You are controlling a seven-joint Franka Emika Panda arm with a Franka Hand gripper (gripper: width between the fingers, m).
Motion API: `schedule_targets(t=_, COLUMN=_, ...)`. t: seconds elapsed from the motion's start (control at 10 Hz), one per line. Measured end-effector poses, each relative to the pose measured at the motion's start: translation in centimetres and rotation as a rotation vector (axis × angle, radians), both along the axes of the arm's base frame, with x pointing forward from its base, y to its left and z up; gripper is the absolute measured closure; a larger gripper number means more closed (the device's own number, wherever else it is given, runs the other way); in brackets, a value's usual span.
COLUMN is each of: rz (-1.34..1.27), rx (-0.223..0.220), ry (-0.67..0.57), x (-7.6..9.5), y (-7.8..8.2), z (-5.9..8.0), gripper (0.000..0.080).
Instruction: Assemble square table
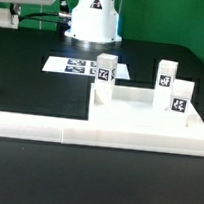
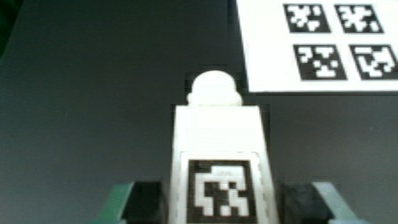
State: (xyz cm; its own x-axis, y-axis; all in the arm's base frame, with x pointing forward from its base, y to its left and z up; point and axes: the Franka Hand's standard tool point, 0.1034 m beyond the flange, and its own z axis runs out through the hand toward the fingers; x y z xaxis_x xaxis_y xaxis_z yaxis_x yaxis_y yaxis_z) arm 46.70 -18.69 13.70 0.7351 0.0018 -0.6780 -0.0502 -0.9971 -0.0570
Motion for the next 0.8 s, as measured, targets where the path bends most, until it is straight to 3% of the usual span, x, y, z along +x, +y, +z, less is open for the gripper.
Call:
schedule_targets(t=0.2, rz=0.014, rx=-0.015, ry=-0.157, x=0.7, y=-0.1, z=0.3, gripper=0.0509)
schedule_targets(t=0.3, rz=-0.055, rx=-0.057, ry=-0.184, x=1.6, y=1.7, z=1.3, gripper=0.0509)
schedule_targets(t=0.4, rz=-0.09, rx=-0.085, ry=-0.262, x=4.3, y=4.4, z=2.2, gripper=0.0509)
schedule_targets(t=0.5, rz=-0.113, rx=-0.128, ry=-0.338, x=7.0, y=6.1, z=2.6, gripper=0.0509)
schedule_targets(t=0.6, rz=-0.125, rx=-0.182, ry=-0.369, x=8.8, y=7.0, z=3.1, gripper=0.0509)
schedule_targets(t=0.7, rz=-0.136, rx=-0.202, ry=-0.431, x=10.8, y=7.8, z=4.1, gripper=0.0509)
schedule_targets(t=0.8, rz=-0.119, rx=-0.197, ry=-0.504, x=11.3, y=7.7, z=4.0, gripper=0.0509)
